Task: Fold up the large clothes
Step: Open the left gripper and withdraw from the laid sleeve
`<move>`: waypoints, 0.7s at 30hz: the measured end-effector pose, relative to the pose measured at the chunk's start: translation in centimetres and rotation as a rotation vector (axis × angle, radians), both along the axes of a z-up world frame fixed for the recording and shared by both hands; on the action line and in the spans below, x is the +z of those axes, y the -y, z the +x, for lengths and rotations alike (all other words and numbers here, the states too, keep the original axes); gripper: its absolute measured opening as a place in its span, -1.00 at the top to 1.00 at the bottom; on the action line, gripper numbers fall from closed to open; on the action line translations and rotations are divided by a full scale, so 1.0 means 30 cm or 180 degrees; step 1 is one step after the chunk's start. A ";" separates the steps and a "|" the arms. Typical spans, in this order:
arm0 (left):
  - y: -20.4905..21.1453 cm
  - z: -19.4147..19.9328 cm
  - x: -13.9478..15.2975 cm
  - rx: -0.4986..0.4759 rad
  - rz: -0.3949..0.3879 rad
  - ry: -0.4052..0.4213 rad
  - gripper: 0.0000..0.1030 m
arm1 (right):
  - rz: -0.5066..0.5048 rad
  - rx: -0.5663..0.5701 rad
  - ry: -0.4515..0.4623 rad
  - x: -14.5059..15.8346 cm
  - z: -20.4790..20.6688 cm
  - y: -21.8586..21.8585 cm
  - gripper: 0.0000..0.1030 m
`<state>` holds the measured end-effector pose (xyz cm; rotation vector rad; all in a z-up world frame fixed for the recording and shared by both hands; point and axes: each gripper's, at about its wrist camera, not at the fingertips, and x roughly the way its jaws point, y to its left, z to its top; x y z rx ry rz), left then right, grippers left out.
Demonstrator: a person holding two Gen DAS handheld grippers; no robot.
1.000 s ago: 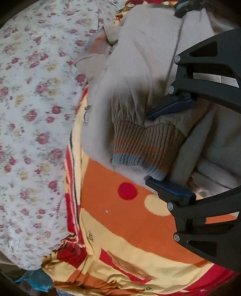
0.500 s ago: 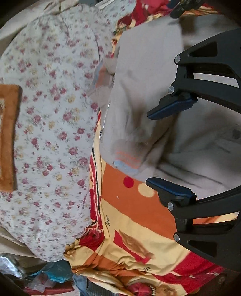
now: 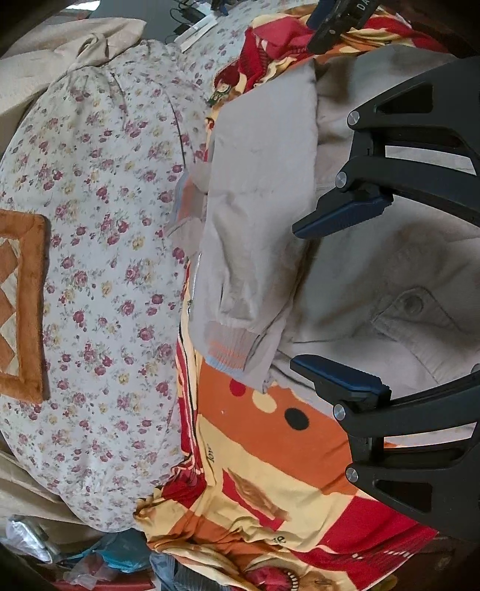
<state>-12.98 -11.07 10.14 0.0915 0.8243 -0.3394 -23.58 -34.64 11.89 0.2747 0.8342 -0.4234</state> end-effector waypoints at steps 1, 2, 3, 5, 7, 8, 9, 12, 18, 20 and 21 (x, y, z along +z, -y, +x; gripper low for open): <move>-0.001 -0.004 -0.005 0.0004 -0.0008 0.0003 -0.28 | 0.0005 0.0001 0.0004 0.000 -0.002 0.000 -0.64; -0.003 -0.004 -0.011 0.0009 -0.0009 -0.0001 -0.28 | 0.0009 -0.0005 0.0010 -0.002 -0.004 -0.001 -0.65; -0.004 -0.005 -0.017 0.0015 -0.0009 -0.0018 -0.28 | 0.0019 -0.0019 0.0005 -0.006 -0.005 -0.002 -0.65; -0.005 -0.006 -0.034 0.0011 -0.0014 -0.0086 -0.28 | 0.0073 -0.0018 -0.0035 -0.016 -0.008 -0.005 -0.65; -0.009 -0.011 -0.047 0.0012 -0.0009 -0.0131 -0.28 | 0.0094 0.0017 -0.0041 -0.020 -0.014 -0.013 -0.65; -0.011 -0.016 -0.052 0.0014 0.0004 -0.0137 -0.28 | 0.0075 0.0029 -0.0042 -0.019 -0.018 -0.018 -0.65; -0.012 -0.019 -0.054 0.0010 0.0016 -0.0138 -0.28 | 0.0058 0.0036 -0.0042 -0.019 -0.021 -0.021 -0.65; -0.026 -0.036 -0.061 0.0003 0.0031 -0.0134 -0.28 | 0.0074 0.0056 -0.0037 -0.018 -0.032 -0.025 -0.65; -0.084 -0.062 -0.073 0.0046 0.0058 -0.0151 -0.28 | 0.0086 0.0045 -0.0048 -0.028 -0.078 -0.012 -0.65; -0.107 -0.069 -0.080 0.0087 0.0094 -0.0135 -0.28 | 0.0067 0.0011 -0.0076 -0.039 -0.106 0.003 -0.65; -0.126 -0.074 -0.085 0.0118 0.0119 -0.0129 -0.28 | 0.0064 -0.0022 -0.0094 -0.048 -0.124 0.015 -0.65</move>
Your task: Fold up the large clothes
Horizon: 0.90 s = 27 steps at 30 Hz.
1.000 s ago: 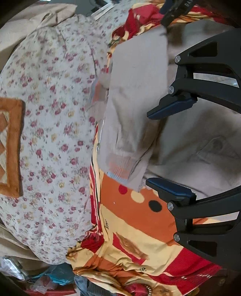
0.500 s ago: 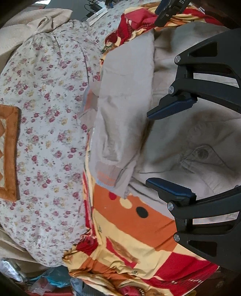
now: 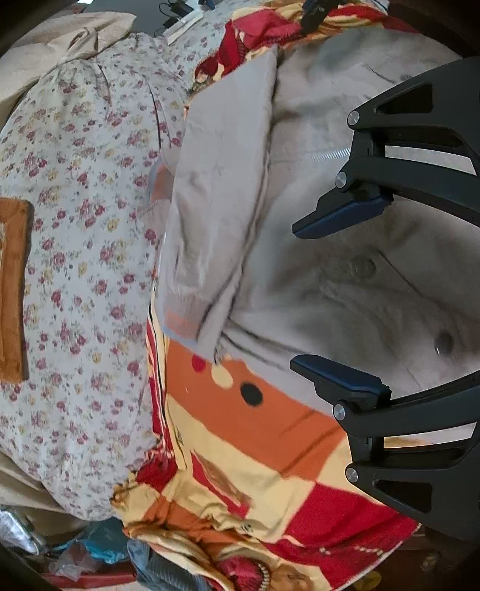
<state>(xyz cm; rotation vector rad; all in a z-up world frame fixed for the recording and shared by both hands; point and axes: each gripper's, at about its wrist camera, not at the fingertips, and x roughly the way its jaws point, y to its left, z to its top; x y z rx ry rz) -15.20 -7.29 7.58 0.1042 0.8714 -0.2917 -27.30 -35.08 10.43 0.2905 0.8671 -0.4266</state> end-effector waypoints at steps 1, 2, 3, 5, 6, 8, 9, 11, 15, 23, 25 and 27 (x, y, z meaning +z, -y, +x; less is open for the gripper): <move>-0.014 -0.003 -0.005 0.0021 0.0017 -0.0002 -0.28 | 0.0001 -0.0028 -0.0017 -0.008 -0.014 0.010 -0.65; -0.032 -0.007 -0.011 0.0037 0.0034 -0.0011 -0.28 | 0.0020 -0.0062 -0.0040 -0.023 -0.036 0.025 -0.65; -0.050 -0.011 -0.016 0.0053 0.0050 -0.0022 -0.28 | 0.0045 -0.0069 -0.0051 -0.034 -0.049 0.038 -0.65; -0.092 -0.021 -0.026 0.0095 0.0074 -0.0032 -0.28 | 0.0121 -0.0073 -0.0065 -0.057 -0.084 0.063 -0.65; -0.114 -0.025 -0.031 0.0115 0.0087 -0.0039 -0.28 | 0.0149 -0.0066 -0.0069 -0.068 -0.101 0.074 -0.65; -0.162 -0.036 -0.044 0.0149 0.0120 -0.0060 -0.28 | 0.0215 -0.0019 -0.0057 -0.086 -0.135 0.090 -0.65; -0.176 -0.040 -0.049 0.0158 0.0134 -0.0067 -0.28 | 0.0269 0.0020 -0.0041 -0.096 -0.152 0.095 -0.65; -0.211 -0.053 -0.061 0.0184 0.0177 -0.0087 -0.28 | 0.0375 0.0102 -0.0016 -0.113 -0.169 0.096 -0.65; -0.263 -0.075 -0.078 0.0221 0.0207 -0.0132 -0.28 | 0.0480 0.0176 -0.0002 -0.140 -0.164 0.082 -0.65; -0.329 -0.085 -0.071 0.0247 0.0132 -0.0240 -0.28 | 0.0663 0.0350 0.0027 -0.221 -0.088 0.064 0.77; -0.346 -0.096 -0.068 0.0176 0.0082 -0.0288 -0.28 | 0.0492 0.0389 0.0104 -0.185 -0.112 0.057 0.86; -0.359 -0.101 -0.077 0.0122 0.0046 -0.0363 -0.28 | 0.0266 0.0315 0.0053 -0.169 -0.124 0.064 0.94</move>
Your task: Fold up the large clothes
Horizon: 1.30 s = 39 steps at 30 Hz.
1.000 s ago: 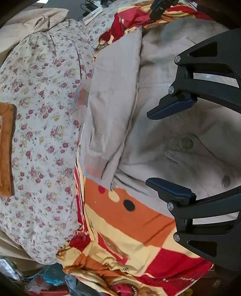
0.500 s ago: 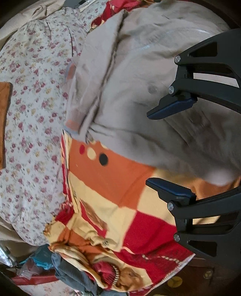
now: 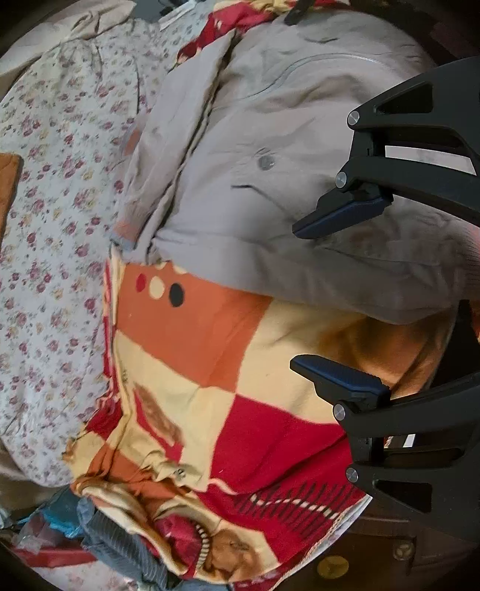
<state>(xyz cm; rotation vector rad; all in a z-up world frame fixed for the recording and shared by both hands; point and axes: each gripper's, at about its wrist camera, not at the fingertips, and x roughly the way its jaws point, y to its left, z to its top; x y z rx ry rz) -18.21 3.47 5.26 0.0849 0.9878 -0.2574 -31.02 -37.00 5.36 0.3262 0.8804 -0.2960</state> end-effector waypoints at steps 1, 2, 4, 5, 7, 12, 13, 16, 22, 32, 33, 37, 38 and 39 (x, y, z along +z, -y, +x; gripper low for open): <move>-0.006 0.001 -0.011 -0.0007 0.0002 -0.0050 -0.28 | -0.0059 -0.0031 -0.0057 -0.004 0.001 0.008 0.94; -0.013 0.000 -0.023 -0.0008 0.0015 -0.0094 -0.28 | 0.0012 -0.0036 -0.0105 -0.014 0.004 0.018 0.94; -0.028 -0.003 -0.042 -0.0021 0.0007 -0.0181 -0.28 | 0.0130 -0.0015 -0.0117 -0.012 -0.002 0.023 0.94; -0.041 -0.007 -0.049 -0.0053 -0.0047 -0.0249 -0.28 | 0.0213 0.0011 -0.0049 0.005 -0.020 0.018 0.93; -0.057 -0.016 -0.056 -0.0128 -0.0147 -0.0365 -0.29 | 0.0394 0.0051 0.0034 0.029 -0.060 0.024 0.66; -0.070 -0.055 -0.059 -0.0340 -0.0216 -0.0491 -0.29 | 0.0922 0.0427 0.0012 0.040 -0.201 -0.021 -0.47; -0.065 -0.061 -0.069 -0.0395 -0.0226 -0.0542 -0.29 | 0.0954 0.0544 -0.0091 0.022 -0.226 -0.046 -0.47; -0.055 -0.054 -0.113 -0.0459 -0.0206 -0.0678 -0.29 | 0.0926 0.0800 -0.0290 -0.028 -0.274 -0.117 -0.47; -0.051 -0.067 -0.132 -0.0538 -0.0387 -0.0801 -0.29 | 0.0948 0.1081 -0.0374 -0.093 -0.289 -0.206 -0.40; -0.063 -0.089 -0.154 -0.0575 -0.0368 -0.0787 -0.29 | 0.0818 0.1607 -0.0568 -0.125 -0.256 -0.336 -0.40; -0.062 -0.089 -0.152 -0.0607 -0.0374 -0.0785 -0.29 | 0.0876 0.1618 -0.0551 -0.128 -0.252 -0.331 -0.40; -0.042 -0.107 -0.158 -0.0728 -0.0353 -0.0792 -0.29 | 0.1032 0.1849 -0.0365 -0.121 -0.252 -0.341 -0.40; -0.039 -0.108 -0.161 -0.0741 -0.0349 -0.0795 -0.28 | 0.1043 0.1891 -0.0377 -0.131 -0.246 -0.354 -0.40; -0.039 -0.105 -0.164 -0.0742 -0.0349 -0.0800 -0.28 | 0.1050 0.1923 -0.0452 -0.153 -0.235 -0.364 -0.37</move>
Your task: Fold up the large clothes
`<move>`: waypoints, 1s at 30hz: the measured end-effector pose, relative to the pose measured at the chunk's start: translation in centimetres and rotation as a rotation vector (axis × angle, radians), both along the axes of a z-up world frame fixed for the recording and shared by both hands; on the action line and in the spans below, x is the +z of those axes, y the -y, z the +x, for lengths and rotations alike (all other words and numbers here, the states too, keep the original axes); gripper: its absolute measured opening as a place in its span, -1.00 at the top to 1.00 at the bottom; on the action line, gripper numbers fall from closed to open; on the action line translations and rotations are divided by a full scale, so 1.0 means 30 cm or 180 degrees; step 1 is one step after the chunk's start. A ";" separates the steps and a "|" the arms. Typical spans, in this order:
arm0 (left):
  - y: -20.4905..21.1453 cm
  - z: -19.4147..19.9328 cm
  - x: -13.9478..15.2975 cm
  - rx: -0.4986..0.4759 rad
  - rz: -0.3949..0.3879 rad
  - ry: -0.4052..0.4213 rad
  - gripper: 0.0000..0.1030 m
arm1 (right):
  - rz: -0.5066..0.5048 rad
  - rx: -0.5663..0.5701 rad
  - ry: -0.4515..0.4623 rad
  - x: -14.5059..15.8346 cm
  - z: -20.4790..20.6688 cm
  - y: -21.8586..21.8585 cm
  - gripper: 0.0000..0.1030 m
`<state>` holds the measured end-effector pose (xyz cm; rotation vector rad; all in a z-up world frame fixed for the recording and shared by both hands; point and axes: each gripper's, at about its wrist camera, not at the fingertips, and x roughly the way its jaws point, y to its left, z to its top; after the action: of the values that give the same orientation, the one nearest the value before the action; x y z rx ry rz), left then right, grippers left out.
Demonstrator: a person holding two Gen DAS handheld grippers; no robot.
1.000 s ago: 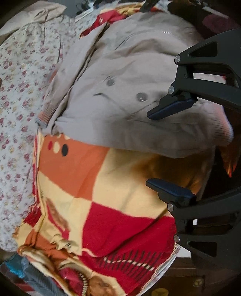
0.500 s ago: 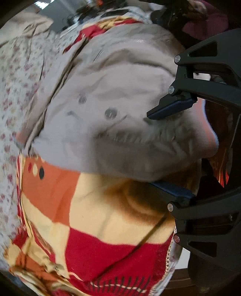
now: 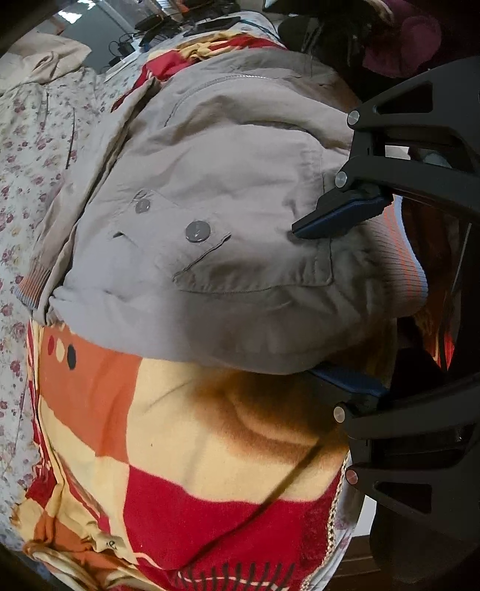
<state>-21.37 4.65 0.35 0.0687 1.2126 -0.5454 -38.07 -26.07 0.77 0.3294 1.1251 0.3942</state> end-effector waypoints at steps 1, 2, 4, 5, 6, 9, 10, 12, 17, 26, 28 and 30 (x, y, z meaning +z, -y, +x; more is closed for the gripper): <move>-0.003 0.001 0.001 0.0015 -0.0005 -0.0018 -0.27 | -0.0027 0.0015 -0.0064 -0.015 0.007 -0.008 -0.30; -0.007 -0.002 0.005 0.0027 -0.0039 -0.0045 -0.07 | -0.0102 0.0018 -0.0134 -0.028 0.015 -0.014 -0.06; -0.007 -0.014 0.026 -0.0061 -0.0101 -0.0047 0.14 | -0.0180 0.0037 -0.0057 -0.004 0.008 -0.012 0.27; -0.002 -0.020 0.035 -0.0087 -0.0079 0.0007 0.14 | -0.0168 0.0071 0.0020 0.022 -0.002 -0.008 0.37; 0.002 -0.025 0.039 -0.0116 -0.0048 0.0055 0.14 | -0.0127 0.0109 0.0073 0.042 -0.010 -0.005 0.38; 0.015 -0.018 0.022 -0.0119 0.0027 0.0047 0.14 | -0.0020 0.0064 0.0164 0.056 -0.014 0.004 0.38; 0.024 -0.015 0.015 -0.0106 0.0050 0.0038 0.14 | -0.0007 0.0025 0.0140 0.046 -0.007 0.003 0.38; 0.036 -0.017 0.012 -0.0123 0.0095 0.0066 0.14 | 0.0011 -0.0035 -0.0049 -0.003 0.015 -0.006 -0.13; 0.032 -0.037 0.044 -0.0219 0.0183 0.0230 0.57 | -0.0168 0.0123 -0.0107 -0.017 0.026 -0.057 0.26; 0.013 -0.016 0.234 -0.0098 -0.0322 0.0360 0.79 | 0.0267 -0.0022 0.0320 0.132 -0.067 0.021 0.69; 0.008 0.005 0.281 -0.0052 -0.0464 0.0392 0.80 | 0.0456 -0.0098 0.0466 0.180 -0.069 0.041 0.70; 0.009 0.036 0.324 -0.0015 -0.0535 0.0446 0.80 | 0.0645 -0.0236 0.0668 0.237 -0.067 0.086 0.71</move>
<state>-20.28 4.37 10.07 -0.0323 1.0271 -0.6344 -40.08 -28.65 7.88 0.4948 0.8670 0.4673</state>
